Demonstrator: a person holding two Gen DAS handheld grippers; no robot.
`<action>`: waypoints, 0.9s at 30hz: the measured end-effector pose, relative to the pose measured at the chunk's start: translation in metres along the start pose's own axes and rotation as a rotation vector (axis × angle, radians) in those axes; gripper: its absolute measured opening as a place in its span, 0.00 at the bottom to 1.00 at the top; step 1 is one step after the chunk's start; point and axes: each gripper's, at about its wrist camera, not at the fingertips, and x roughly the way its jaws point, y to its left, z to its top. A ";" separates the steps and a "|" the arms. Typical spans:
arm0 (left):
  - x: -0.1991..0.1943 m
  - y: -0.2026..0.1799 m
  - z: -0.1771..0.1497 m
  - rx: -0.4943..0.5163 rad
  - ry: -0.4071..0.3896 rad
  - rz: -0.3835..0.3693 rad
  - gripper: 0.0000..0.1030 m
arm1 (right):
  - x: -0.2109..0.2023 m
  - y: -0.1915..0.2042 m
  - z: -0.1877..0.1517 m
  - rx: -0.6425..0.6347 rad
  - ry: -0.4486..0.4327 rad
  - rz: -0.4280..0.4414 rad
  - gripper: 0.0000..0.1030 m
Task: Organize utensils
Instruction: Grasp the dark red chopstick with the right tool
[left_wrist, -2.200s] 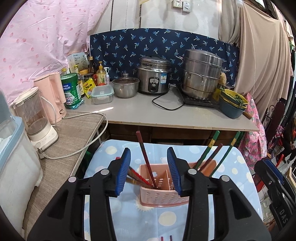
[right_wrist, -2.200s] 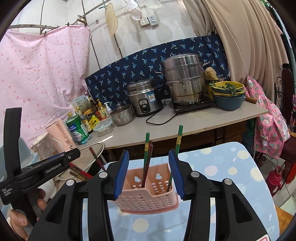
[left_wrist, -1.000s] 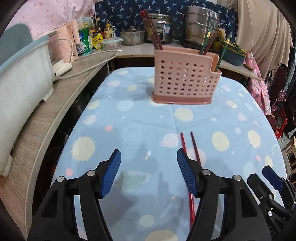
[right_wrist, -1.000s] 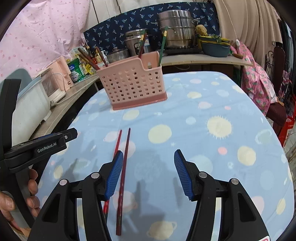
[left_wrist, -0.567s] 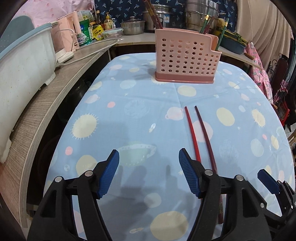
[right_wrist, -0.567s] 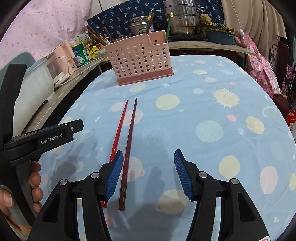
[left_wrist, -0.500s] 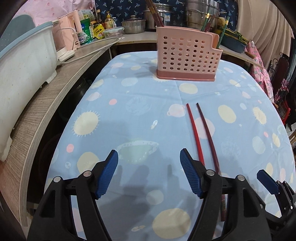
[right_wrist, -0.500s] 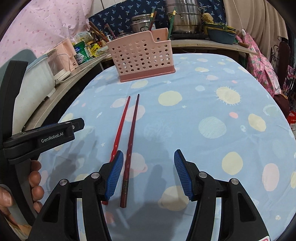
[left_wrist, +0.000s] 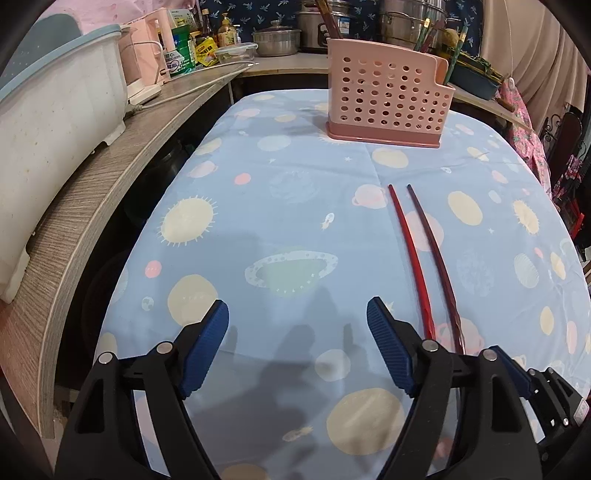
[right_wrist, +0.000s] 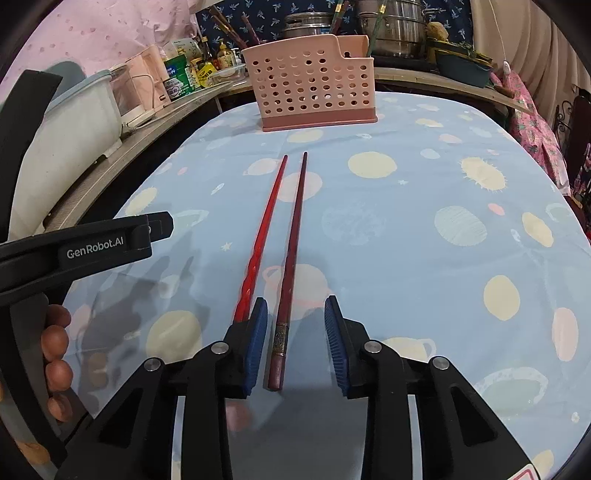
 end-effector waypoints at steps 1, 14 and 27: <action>0.000 0.000 -0.001 -0.001 0.003 0.001 0.71 | 0.001 0.001 -0.001 -0.003 0.005 -0.002 0.23; 0.001 -0.006 -0.007 0.019 0.017 -0.016 0.73 | 0.001 -0.007 -0.007 0.006 -0.002 -0.037 0.07; -0.004 -0.045 -0.024 0.093 0.028 -0.100 0.84 | -0.017 -0.050 -0.018 0.113 -0.015 -0.083 0.07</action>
